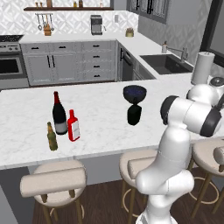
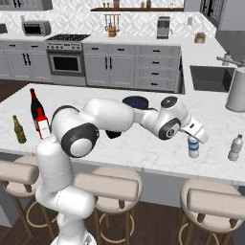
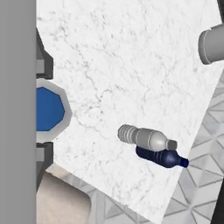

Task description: Move the plastic bottles in the middle to the plastics group, and the glass bottles in the middle to the glass group.

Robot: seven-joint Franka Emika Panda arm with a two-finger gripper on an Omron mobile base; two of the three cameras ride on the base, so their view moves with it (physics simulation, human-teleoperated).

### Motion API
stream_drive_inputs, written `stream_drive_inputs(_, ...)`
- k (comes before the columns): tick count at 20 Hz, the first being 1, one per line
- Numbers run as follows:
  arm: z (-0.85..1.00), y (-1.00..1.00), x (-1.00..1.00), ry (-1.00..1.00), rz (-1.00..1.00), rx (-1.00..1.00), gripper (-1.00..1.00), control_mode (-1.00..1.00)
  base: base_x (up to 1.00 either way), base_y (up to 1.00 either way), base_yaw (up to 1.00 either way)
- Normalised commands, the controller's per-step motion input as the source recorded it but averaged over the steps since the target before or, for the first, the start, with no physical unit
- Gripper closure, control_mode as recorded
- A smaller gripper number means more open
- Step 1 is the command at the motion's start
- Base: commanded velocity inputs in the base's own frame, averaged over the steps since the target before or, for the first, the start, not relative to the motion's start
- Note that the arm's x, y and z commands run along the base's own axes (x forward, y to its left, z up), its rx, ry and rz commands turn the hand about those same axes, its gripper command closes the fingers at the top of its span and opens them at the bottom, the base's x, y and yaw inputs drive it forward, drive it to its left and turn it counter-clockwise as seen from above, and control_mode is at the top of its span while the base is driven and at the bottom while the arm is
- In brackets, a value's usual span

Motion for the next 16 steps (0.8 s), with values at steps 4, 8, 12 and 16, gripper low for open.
stream_drive_inputs(4, 0.14, -0.64, 0.03, 0.04, -0.16, 0.1, 1.0, -1.0, 0.0, 0.0, 0.0)
stream_drive_inputs(8, 0.13, -0.37, 0.19, 0.09, -0.09, 0.06, 1.0, -1.0, 0.0, 0.0, 0.0)
stream_drive_inputs(12, 0.0, -0.32, 0.18, 0.03, -0.08, 0.07, 1.0, -1.0, 0.0, 0.0, 0.0)
stream_drive_inputs(16, -0.3, -0.17, 0.07, -0.02, -0.04, 0.03, 1.0, -1.0, 0.0, 0.0, 0.0)
